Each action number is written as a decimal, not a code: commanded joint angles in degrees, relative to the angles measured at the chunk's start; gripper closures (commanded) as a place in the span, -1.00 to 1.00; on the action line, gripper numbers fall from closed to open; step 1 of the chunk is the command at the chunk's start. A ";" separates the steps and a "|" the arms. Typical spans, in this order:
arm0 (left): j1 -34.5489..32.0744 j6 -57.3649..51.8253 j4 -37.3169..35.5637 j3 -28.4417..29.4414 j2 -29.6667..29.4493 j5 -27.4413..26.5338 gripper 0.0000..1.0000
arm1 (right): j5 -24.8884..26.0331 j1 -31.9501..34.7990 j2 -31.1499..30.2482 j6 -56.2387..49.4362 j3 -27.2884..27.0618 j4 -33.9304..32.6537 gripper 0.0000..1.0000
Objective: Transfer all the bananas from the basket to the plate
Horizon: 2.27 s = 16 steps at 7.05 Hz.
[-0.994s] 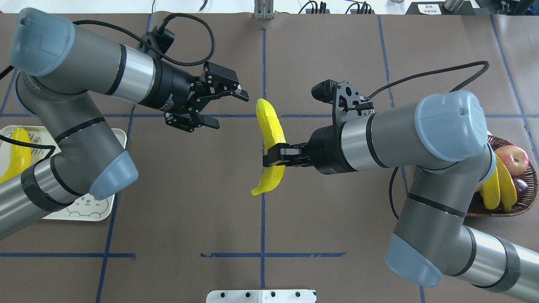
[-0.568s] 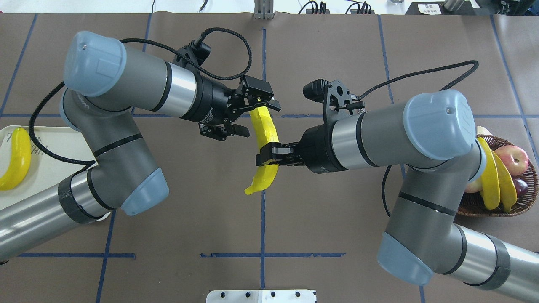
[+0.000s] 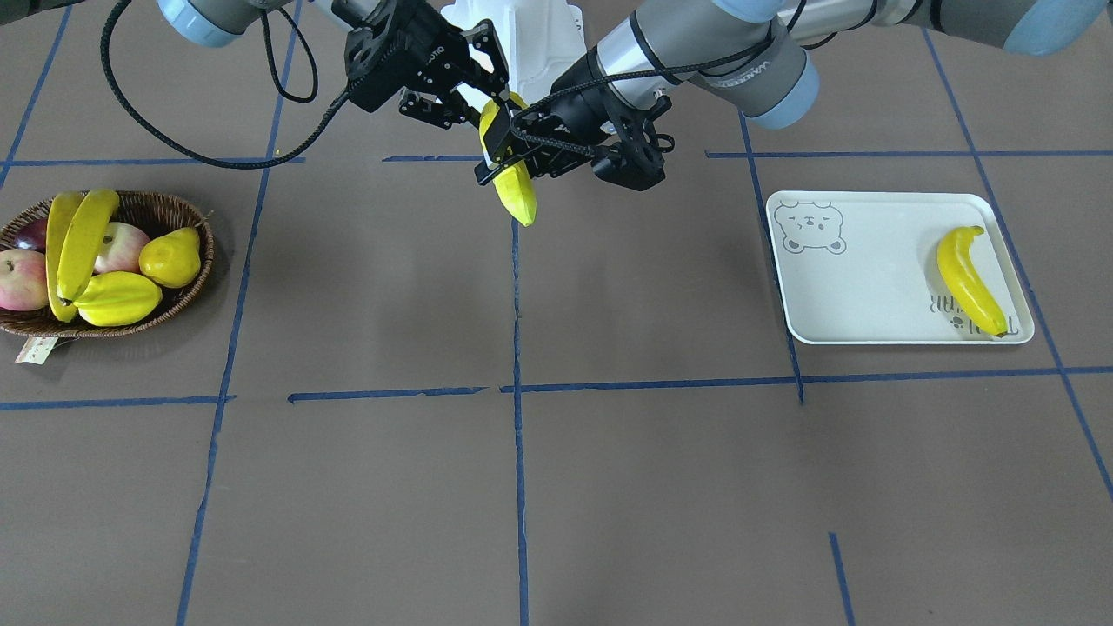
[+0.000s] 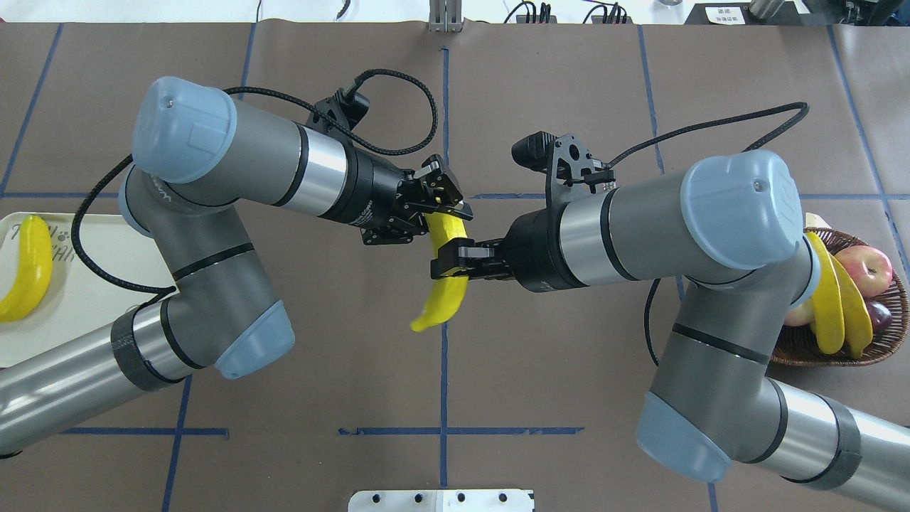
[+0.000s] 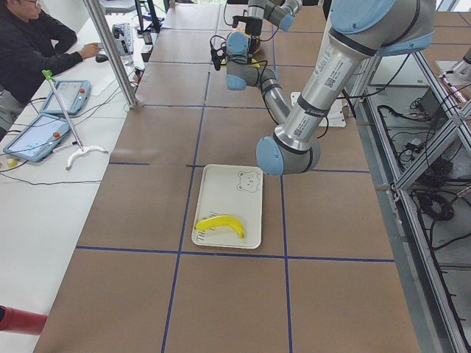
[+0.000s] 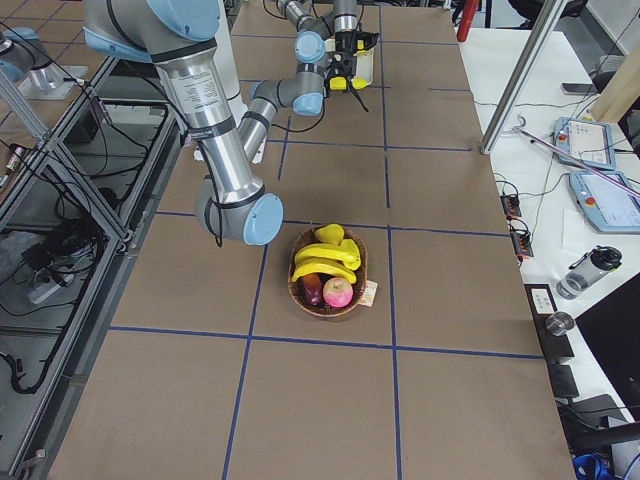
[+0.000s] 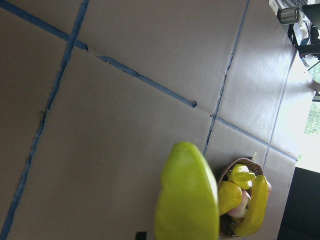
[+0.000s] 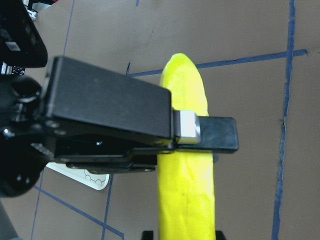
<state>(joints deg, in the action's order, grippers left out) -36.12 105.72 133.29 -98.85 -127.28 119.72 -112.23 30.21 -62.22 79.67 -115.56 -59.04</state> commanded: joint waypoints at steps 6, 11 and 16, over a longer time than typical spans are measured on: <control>-7.98 -12.25 -18.81 -4.13 9.72 7.03 1.00 | -0.18 3.09 -1.40 2.51 -2.74 -0.99 -1.00; -16.97 -36.25 -21.23 -5.49 35.91 0.74 1.00 | -0.18 5.47 -6.25 2.51 -3.01 -1.34 -1.00; -16.96 -42.41 -20.80 1.72 37.72 -4.75 1.00 | 0.08 6.17 -6.60 3.04 -3.01 -2.48 -1.00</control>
<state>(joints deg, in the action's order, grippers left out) -53.08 65.54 112.24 -98.95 -89.69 116.28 -112.20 36.32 -68.80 82.69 -118.54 -61.45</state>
